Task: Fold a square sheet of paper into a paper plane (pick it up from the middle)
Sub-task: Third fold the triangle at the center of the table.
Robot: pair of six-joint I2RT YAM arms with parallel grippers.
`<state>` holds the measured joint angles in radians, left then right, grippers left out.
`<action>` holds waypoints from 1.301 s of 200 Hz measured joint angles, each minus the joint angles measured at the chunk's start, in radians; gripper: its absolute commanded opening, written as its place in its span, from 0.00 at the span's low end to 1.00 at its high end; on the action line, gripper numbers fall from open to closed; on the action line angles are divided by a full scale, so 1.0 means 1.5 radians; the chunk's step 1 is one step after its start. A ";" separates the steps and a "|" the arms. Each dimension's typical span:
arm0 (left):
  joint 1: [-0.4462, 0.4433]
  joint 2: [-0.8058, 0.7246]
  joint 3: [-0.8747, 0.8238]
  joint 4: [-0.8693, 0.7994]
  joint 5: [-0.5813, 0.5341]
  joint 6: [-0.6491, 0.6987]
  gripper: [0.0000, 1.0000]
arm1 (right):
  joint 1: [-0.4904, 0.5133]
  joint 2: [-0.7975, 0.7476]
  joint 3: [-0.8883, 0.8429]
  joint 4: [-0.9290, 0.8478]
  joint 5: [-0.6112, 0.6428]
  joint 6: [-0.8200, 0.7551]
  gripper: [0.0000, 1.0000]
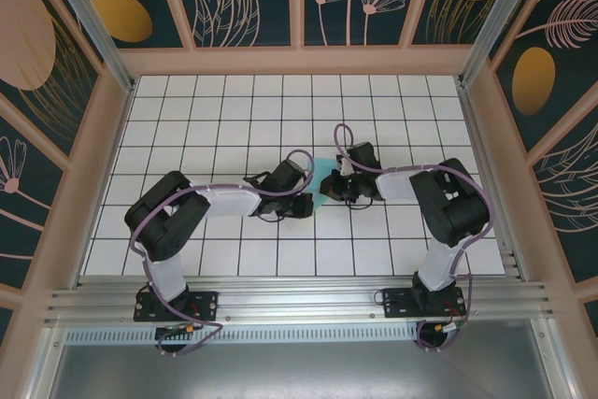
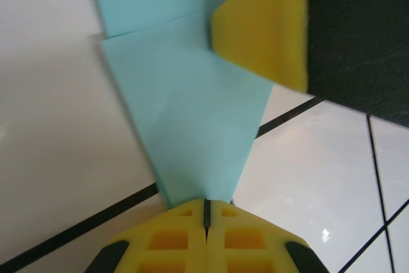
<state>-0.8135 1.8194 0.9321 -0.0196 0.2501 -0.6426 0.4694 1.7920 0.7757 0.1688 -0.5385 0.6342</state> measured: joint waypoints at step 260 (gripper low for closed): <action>0.000 0.037 0.046 0.045 0.087 -0.099 0.12 | 0.000 0.000 -0.004 0.010 0.004 0.018 0.07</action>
<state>-0.8135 1.8748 1.0004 0.0471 0.3805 -0.7906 0.4694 1.7924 0.7692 0.1841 -0.5320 0.6613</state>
